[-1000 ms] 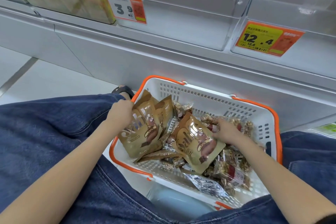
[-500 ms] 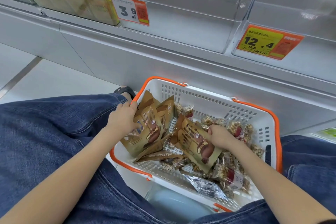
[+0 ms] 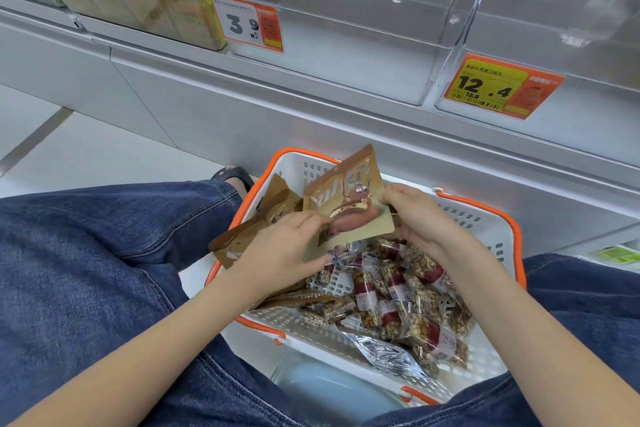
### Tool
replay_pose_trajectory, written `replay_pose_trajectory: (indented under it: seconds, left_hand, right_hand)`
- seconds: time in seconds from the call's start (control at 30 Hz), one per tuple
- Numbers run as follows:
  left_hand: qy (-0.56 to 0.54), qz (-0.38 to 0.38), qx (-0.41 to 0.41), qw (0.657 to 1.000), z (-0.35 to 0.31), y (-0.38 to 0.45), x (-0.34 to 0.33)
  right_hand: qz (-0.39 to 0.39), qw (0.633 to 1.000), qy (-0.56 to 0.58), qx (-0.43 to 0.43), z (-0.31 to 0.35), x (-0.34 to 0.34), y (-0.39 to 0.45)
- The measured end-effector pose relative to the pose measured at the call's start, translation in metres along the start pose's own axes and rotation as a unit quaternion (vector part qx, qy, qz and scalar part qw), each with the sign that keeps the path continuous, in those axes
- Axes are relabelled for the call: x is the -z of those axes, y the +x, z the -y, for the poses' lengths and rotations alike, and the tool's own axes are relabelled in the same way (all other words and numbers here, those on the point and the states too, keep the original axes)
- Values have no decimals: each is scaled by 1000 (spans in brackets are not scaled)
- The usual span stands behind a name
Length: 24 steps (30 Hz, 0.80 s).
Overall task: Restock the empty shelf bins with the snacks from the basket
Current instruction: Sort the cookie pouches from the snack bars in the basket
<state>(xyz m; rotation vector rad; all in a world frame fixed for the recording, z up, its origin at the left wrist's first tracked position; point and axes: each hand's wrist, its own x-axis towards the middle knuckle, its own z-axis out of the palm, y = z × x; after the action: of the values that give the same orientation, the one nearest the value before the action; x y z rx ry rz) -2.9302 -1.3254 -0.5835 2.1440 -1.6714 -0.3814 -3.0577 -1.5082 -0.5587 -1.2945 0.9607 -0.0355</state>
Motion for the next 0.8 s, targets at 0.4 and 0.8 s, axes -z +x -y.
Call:
replay_pose_trajectory:
  seconds: [0.4,0.8]
  left_hand:
    - [-677,37,380,629,51,21,43]
    - [-412,-271,320,809,73,47,92]
  right_hand:
    - [184,978,7,94,22,20,-36]
    - [-88,994,-9,69,8,36,-24]
